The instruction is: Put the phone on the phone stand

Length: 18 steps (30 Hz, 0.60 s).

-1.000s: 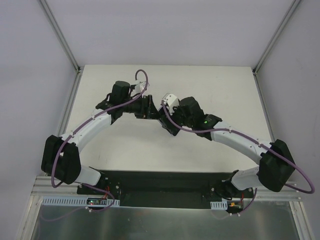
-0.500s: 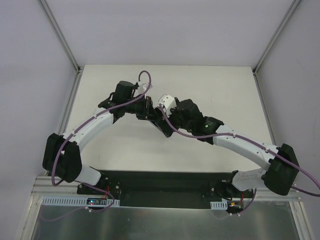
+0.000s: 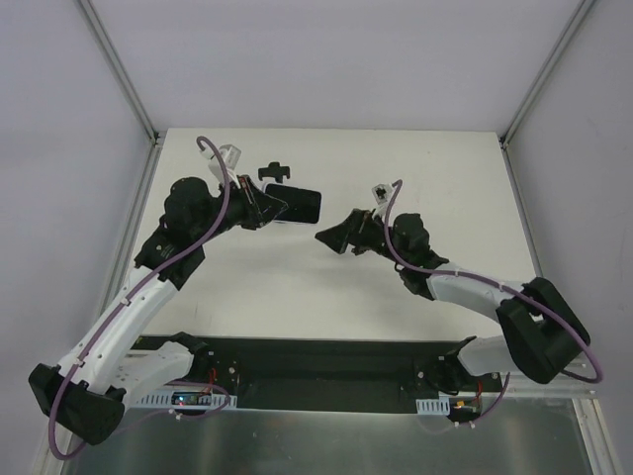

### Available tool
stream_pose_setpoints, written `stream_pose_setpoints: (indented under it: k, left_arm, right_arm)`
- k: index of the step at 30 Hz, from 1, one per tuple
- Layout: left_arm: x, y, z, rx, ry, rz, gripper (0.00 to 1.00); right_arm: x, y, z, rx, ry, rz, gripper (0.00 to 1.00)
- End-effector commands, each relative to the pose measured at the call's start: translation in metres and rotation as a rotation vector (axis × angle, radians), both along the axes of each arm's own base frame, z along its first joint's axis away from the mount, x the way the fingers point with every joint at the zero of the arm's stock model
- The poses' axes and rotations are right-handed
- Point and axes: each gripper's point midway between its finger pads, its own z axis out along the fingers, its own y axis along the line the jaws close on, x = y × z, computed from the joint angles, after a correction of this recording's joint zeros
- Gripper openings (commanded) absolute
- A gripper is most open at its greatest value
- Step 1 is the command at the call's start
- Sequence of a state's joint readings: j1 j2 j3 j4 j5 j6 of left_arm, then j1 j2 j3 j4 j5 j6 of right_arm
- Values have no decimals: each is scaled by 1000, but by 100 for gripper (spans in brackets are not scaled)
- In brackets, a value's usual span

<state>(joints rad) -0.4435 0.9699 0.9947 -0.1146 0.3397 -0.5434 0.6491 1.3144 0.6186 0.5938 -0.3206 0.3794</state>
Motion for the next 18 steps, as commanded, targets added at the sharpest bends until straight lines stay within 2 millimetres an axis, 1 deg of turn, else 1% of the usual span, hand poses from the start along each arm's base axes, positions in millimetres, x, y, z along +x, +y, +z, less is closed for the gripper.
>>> stream_pose_setpoints:
  k: [1, 2, 3, 4, 6, 7, 9, 10, 12, 13, 15, 16, 17, 18]
  left_arm:
    - [-2, -7, 19, -158, -61, -4, 0]
    - [-6, -9, 23, -189, -77, -24, 0]
    - [-8, -10, 36, -236, -134, -35, 0]
    - [-14, -9, 33, -275, -128, -39, 0]
    - [-17, -8, 38, -323, -143, -40, 0]
    - [-20, -8, 43, -340, -171, -47, 0]
    - [-24, -11, 45, -364, -162, -75, 0]
    - [-25, -13, 47, -377, -167, -89, 0]
    - [-28, -17, 47, -409, -152, -117, 0]
    - [-28, -17, 47, -426, -166, -123, 0]
    - [-29, -17, 47, -461, -158, -127, 0]
    - [-30, -18, 43, -470, -156, -129, 0]
    - [-31, -18, 47, -487, -177, -137, 0]
    - [-32, -18, 46, -499, -170, -140, 0]
  right_arm:
    - [-31, 17, 146, 690, -127, 190, 100]
    - [-35, 17, 160, 731, -143, 226, 97]
    - [-39, 22, 161, 733, -139, 248, 95]
    - [-43, 26, 164, 723, -170, 263, 92]
    - [-52, 30, 171, 728, -196, 283, 91]
    - [-51, 29, 172, 738, -183, 280, 90]
    - [-49, 32, 175, 752, -169, 282, 86]
    - [-49, 33, 177, 760, -155, 288, 80]
    - [-47, 37, 182, 773, -144, 296, 73]
    - [-47, 37, 184, 779, -140, 301, 65]
    - [-48, 39, 187, 786, -136, 310, 56]
    - [-48, 39, 188, 788, -137, 311, 49]
    - [-49, 38, 189, 791, -137, 310, 44]
    - [-50, 37, 191, 792, -148, 309, 39]
